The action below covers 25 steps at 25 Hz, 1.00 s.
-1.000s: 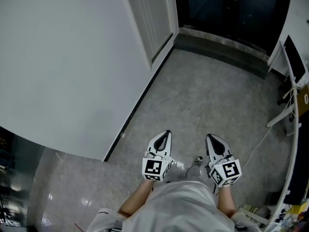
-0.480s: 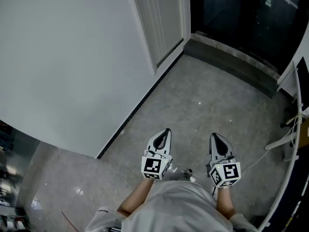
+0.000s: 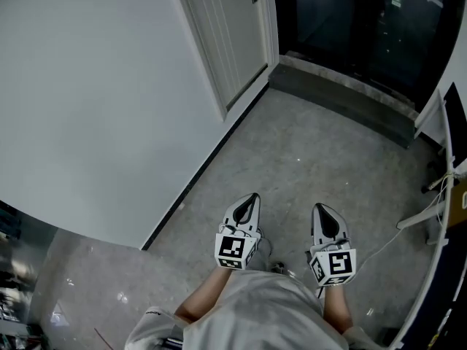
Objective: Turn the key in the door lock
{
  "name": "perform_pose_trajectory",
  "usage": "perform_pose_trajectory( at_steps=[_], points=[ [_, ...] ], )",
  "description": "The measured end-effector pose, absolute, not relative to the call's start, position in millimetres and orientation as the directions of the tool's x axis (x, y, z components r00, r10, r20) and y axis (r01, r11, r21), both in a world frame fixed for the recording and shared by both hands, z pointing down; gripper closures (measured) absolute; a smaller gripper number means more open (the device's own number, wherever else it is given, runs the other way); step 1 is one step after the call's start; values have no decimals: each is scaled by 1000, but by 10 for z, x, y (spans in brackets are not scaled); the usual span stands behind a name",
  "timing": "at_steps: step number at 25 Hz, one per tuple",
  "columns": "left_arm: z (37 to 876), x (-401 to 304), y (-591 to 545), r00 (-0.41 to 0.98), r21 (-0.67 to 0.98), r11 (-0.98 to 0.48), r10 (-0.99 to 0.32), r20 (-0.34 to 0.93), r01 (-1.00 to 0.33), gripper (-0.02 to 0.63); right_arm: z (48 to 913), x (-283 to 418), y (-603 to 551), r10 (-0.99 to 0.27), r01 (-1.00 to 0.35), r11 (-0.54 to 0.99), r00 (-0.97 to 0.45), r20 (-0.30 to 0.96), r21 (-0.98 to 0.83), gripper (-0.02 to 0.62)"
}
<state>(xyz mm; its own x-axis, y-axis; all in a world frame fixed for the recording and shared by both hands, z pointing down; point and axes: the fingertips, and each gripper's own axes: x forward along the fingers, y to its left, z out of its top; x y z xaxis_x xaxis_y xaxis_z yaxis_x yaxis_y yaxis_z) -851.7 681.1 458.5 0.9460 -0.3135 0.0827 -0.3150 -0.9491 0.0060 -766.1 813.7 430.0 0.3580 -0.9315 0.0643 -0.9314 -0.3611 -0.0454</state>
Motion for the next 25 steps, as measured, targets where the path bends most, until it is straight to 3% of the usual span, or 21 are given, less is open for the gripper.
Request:
perform_pose_trajectory(
  at_steps=[10,16,25],
  points=[
    [4686,-7525,6744,970,21,-973,-226,91,-229,598,4370,-6748,8103,-892,-889,-450,442,97,-83,606],
    [4862,-7069,6248,956,21,-960,-274,102,-278,598,4492,-6259,7657,-910,-910,-405,392,133,-89,606],
    [4723,-6356,5286,970,66,-968,-240,48,-243,598,4459,-5556,6631,-898,-902,-422,403,175,-87,606]
  ],
)
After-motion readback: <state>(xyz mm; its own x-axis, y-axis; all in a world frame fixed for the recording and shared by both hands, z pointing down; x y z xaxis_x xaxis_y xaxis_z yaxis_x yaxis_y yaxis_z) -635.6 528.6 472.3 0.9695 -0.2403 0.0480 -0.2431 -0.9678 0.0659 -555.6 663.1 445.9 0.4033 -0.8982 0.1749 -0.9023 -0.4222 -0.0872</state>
